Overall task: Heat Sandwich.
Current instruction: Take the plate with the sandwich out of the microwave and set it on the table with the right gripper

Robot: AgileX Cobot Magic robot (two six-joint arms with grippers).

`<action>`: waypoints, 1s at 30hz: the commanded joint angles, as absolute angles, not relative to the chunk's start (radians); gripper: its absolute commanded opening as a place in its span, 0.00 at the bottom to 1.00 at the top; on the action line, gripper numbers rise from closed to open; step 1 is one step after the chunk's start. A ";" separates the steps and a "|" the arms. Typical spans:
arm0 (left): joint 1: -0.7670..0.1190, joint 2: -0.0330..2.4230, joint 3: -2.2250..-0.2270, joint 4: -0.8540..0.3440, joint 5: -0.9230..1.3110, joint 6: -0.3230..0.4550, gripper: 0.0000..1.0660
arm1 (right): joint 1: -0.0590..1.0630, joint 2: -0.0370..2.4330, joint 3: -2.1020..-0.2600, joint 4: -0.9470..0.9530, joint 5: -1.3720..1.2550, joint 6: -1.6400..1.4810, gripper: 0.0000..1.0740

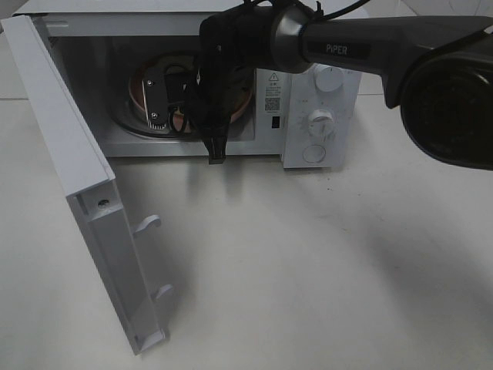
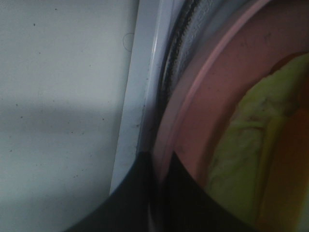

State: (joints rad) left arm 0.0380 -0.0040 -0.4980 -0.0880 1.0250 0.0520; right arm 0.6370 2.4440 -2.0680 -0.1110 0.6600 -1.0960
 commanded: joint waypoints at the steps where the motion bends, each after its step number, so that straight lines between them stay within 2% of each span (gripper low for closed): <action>1: 0.032 -0.031 -0.494 -0.086 1.028 0.045 0.97 | 0.628 2.443 -2.072 -0.105 0.678 -1.082 0.00; 14: 0.032 -0.031 -0.494 -0.086 1.028 0.045 0.97 | 0.628 2.364 -2.016 -0.032 0.689 -1.278 0.00; 30: 0.032 -0.031 -0.494 -0.086 1.028 0.045 0.97 | 0.628 2.238 -1.836 0.040 0.581 -1.455 0.00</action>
